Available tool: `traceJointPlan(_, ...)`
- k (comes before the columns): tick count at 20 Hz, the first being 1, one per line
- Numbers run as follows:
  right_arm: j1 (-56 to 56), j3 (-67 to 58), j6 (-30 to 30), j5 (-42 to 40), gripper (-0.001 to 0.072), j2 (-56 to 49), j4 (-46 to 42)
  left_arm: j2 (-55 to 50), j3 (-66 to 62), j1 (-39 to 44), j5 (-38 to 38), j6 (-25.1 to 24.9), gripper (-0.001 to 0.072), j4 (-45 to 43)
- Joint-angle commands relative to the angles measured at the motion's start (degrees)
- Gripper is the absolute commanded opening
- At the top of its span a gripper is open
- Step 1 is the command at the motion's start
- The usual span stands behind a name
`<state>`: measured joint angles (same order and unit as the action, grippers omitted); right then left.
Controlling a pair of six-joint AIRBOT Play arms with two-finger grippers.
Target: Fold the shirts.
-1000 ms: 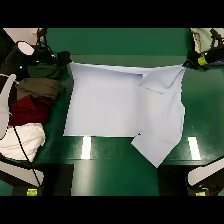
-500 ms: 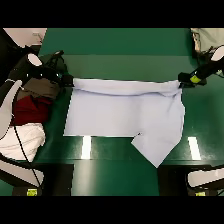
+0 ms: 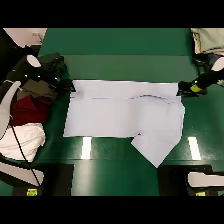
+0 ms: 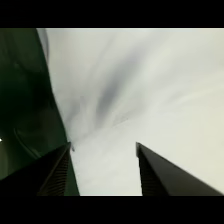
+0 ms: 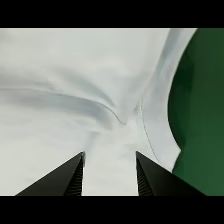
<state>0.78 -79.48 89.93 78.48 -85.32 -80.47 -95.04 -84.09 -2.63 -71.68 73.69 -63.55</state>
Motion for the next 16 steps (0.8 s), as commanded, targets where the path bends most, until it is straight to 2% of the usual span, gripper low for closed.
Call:
traceJointPlan(1, -4.6, 0.7, -3.7, 6.9, 0.0377, 6.4, 4.7, 5.6, 1.7, -3.5, -5.4, 1.1, 0.0481, -0.4)
traceJointPlan(5, -10.4, 0.7, -8.4, 10.2, 0.0376, 11.9, 20.0, 20.6, 22.4, -5.7, -4.8, 1.3, 0.0483, -0.7)
traceJointPlan(7, -10.5, 0.7, -9.3, 10.2, 0.0365, 13.3, 20.5, 28.4, 34.9, -5.7, -2.2, 1.5, 0.0482, -0.7)
traceJointPlan(10, -10.5, 0.7, -9.5, 11.2, 0.0365, 13.7, 20.6, 34.6, 47.1, -5.7, -2.1, 3.1, 0.0482, -0.7)
traceJointPlan(15, -10.5, 0.7, -9.5, 12.2, 0.0363, 13.7, 20.9, 35.3, 53.0, -5.6, 0.5, 2.4, 0.0481, 3.0)
traceJointPlan(16, -10.5, 0.7, -9.5, 12.5, 0.0306, 13.7, 20.9, 35.3, 53.0, -5.6, 1.1, 2.4, 0.0481, 3.0)
